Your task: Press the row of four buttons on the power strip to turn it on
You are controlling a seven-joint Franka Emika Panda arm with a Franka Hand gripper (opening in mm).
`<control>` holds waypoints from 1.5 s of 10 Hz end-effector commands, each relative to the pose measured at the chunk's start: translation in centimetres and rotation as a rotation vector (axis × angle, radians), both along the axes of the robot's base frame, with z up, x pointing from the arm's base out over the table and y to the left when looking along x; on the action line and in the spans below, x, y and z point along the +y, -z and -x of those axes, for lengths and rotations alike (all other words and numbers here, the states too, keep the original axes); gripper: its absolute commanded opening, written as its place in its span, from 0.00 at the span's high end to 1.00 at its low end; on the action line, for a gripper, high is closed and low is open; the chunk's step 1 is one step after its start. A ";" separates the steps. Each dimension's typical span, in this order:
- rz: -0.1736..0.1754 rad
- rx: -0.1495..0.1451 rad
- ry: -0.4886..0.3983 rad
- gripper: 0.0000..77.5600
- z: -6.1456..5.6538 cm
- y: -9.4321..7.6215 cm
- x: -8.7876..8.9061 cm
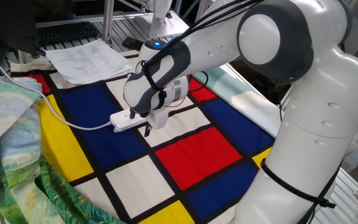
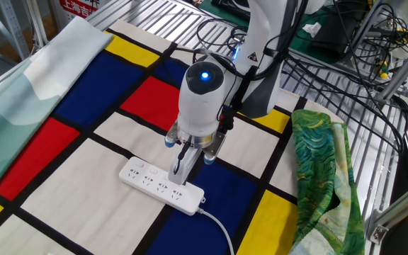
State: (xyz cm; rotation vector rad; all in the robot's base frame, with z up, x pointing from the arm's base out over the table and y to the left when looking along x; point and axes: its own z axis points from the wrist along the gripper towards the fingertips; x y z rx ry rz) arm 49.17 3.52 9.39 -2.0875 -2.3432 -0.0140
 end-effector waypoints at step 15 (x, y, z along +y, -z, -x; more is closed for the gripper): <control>0.010 -0.022 -0.052 0.00 -0.4 2.5 0.0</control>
